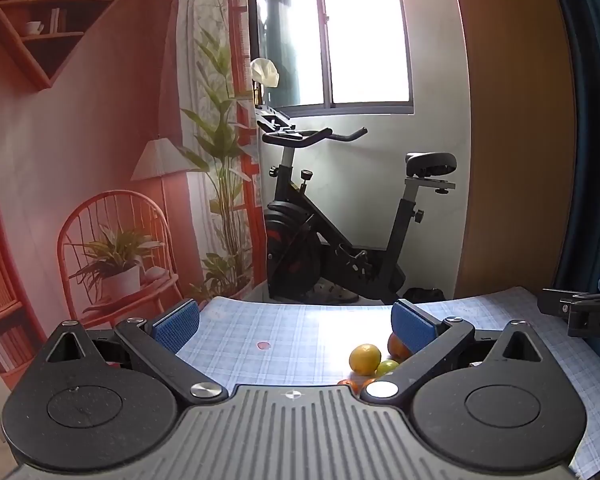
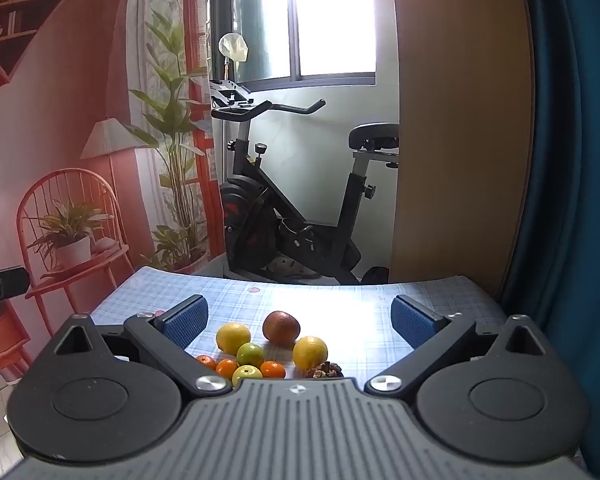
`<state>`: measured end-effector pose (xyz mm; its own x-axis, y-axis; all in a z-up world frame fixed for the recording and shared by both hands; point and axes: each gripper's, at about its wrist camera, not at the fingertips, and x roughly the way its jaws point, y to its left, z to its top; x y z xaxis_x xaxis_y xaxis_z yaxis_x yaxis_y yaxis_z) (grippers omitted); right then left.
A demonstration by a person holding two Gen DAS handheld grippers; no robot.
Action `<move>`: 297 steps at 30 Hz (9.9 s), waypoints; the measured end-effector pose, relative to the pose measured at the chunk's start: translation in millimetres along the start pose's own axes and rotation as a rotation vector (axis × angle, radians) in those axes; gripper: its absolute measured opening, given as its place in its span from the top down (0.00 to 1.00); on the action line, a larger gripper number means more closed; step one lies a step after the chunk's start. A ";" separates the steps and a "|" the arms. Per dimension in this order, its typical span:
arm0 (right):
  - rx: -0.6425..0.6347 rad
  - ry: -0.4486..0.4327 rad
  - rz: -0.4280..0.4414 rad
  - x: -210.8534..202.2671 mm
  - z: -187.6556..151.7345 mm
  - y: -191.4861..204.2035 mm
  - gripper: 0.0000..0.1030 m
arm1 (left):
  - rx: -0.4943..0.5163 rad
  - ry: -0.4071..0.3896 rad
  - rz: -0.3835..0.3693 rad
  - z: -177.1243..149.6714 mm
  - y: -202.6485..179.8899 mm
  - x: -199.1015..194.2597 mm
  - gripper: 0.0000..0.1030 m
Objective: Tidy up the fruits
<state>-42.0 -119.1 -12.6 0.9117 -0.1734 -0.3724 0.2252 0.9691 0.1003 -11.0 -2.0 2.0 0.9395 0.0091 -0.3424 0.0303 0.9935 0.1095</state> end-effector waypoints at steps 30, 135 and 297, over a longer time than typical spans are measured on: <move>-0.003 -0.006 -0.009 -2.7 1.3 0.2 0.03 | -0.005 -0.030 -0.016 -1.5 1.8 -8.7 0.00; 0.024 0.200 0.110 191.0 -105.1 -24.0 0.15 | -0.168 0.598 -0.287 -138.4 21.0 263.4 0.53; 0.000 0.328 0.299 192.1 -119.9 1.8 0.71 | -0.160 0.483 -0.428 -128.5 -6.4 230.7 0.73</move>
<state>92.3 -129.6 -194.6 0.7793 0.1791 -0.6005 -0.0312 0.9682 0.2482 161.7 8.2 -197.6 0.5962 -0.3772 -0.7087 0.2806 0.9250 -0.2563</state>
